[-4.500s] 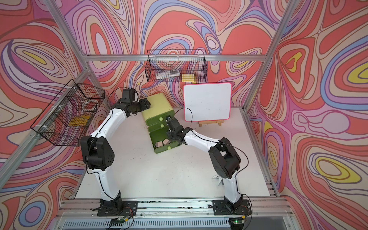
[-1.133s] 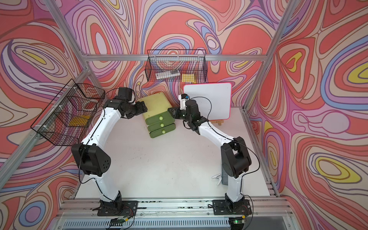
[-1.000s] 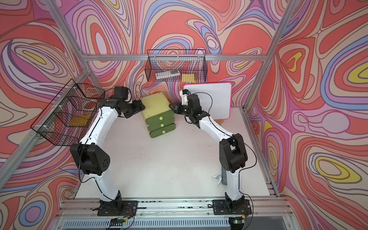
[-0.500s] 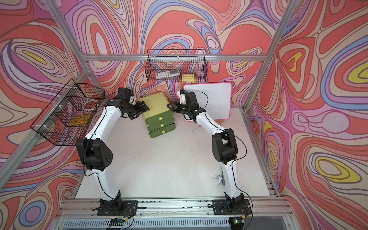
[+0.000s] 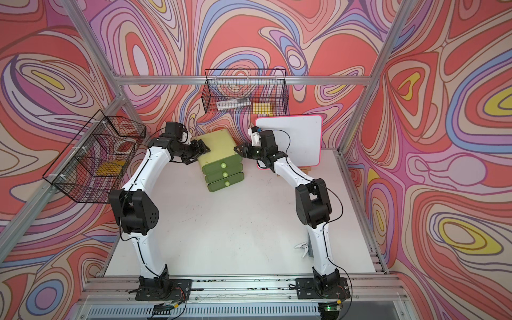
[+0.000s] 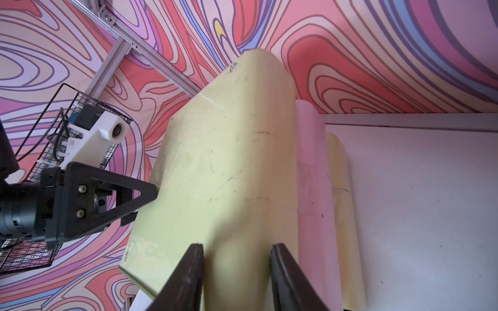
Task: Place the plugs into the drawer by color
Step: Adjust the storage box at the center of the board.
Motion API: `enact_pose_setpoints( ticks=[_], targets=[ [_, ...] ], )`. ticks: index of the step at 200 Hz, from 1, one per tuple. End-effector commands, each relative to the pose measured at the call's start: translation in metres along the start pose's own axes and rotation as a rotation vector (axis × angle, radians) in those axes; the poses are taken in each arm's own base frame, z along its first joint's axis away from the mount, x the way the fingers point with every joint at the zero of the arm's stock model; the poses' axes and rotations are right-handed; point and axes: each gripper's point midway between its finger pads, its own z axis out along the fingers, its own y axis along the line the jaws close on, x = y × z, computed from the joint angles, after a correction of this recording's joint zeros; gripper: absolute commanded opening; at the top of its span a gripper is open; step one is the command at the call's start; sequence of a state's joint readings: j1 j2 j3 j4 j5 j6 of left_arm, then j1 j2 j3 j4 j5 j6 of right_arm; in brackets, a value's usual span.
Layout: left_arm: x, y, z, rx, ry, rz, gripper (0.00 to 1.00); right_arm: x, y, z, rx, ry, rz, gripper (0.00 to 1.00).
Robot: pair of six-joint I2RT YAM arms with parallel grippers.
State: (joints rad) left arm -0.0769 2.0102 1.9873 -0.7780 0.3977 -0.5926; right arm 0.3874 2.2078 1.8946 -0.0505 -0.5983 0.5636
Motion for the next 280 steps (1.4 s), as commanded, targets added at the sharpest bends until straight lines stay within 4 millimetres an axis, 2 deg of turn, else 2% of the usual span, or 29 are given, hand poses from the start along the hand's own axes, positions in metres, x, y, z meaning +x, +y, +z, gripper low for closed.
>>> enact_pose_setpoints(
  ticks=[1, 109, 184, 231, 260, 280],
  targets=[
    [0.017, -0.004, 0.013, 0.034, 0.054, 0.003, 0.81, 0.035, 0.031, 0.003, -0.090, 0.106, 0.020, 0.40],
    [0.044, -0.002, 0.005, 0.041, 0.088, 0.023, 0.77, 0.075, 0.078, -0.009, -0.123, 0.149, 0.011, 0.35],
    [0.075, -0.003, 0.010, 0.051, 0.138, 0.046, 0.77, 0.096, 0.076, -0.019, -0.089, 0.141, 0.044, 0.35],
    [0.090, -0.002, 0.013, 0.058, 0.159, 0.048, 0.77, 0.098, 0.077, -0.026, -0.064, 0.125, 0.038, 0.36],
    [0.092, -0.003, 0.009, 0.054, 0.152, 0.057, 0.78, 0.096, 0.075, -0.028, -0.037, 0.123, 0.018, 0.36],
    [0.086, -0.001, 0.002, 0.027, 0.126, 0.086, 0.78, 0.089, 0.071, -0.030, 0.001, 0.115, -0.018, 0.39]
  ],
)
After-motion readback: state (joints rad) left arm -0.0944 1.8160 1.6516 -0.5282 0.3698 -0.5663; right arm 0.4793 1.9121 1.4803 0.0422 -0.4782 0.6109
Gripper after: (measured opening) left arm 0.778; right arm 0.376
